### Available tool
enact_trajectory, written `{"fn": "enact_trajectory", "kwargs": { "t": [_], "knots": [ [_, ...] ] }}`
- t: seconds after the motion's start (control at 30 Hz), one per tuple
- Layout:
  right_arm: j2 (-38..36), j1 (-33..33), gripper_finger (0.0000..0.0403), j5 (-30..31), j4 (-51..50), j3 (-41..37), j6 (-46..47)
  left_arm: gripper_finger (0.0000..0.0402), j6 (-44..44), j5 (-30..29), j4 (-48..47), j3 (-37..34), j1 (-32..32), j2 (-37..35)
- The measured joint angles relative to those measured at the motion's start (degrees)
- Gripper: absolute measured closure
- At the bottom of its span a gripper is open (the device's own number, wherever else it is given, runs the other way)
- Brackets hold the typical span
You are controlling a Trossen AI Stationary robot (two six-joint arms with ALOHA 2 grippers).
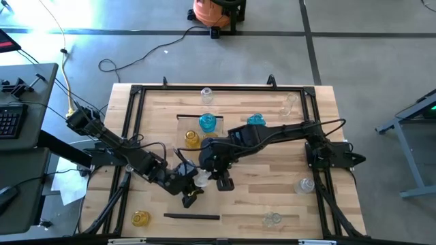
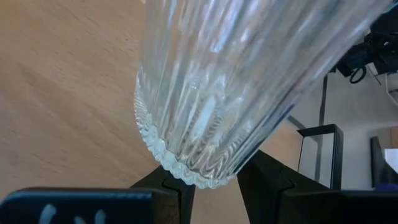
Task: Sort vases onto shelf
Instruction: Put the top middle transparent vase on the shelf
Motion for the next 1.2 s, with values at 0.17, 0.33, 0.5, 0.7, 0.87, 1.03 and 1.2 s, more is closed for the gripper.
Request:
{"fn": "enact_trajectory", "kwargs": {
  "t": [0.17, 0.33, 0.5, 0.7, 0.87, 1.03, 1.2],
  "knots": [
    [0.0, 0.5, 0.0296, -0.4, 0.4, 0.0, -0.5, 0.0305, 0.0, 0.0, -0.2, 0.0, 0.2, 0.0],
    [0.0, 0.8, 0.0364, -1.6, 0.4, 0.0, -0.2, 0.0305, 0.5, 0.0, -0.4, 0.0, 0.2, 0.0],
    [0.0, 0.7, 0.0386, -1.6, 0.2, 0.0, 0.3, 0.0305, 0.5, 0.0, -0.5, 0.0, 0.2, 0.0],
    [0.0, 0.7, 0.0396, -0.9, -3.9, 0.0, 0.4, 0.0305, -0.7, 0.3, -0.3, 0.1, -0.9, -0.1],
    [0.2, 0.7, 0.0394, -0.1, -7.9, 0.0, 0.4, 0.0305, -2.1, -0.4, -0.2, 0.3, -3.2, -0.2],
    [1.1, 0.7, 0.0399, -0.6, -6.2, 0.1, 0.0, 0.0305, -2.1, -3.1, -0.9, 0.3, -3.6, -0.2],
    [3.0, 0.7, 0.0398, -4.3, -3.8, 0.3, 0.1, 0.0305, -2.0, -4.0, -1.8, 0.2, -2.6, -0.2]
  ]
}}
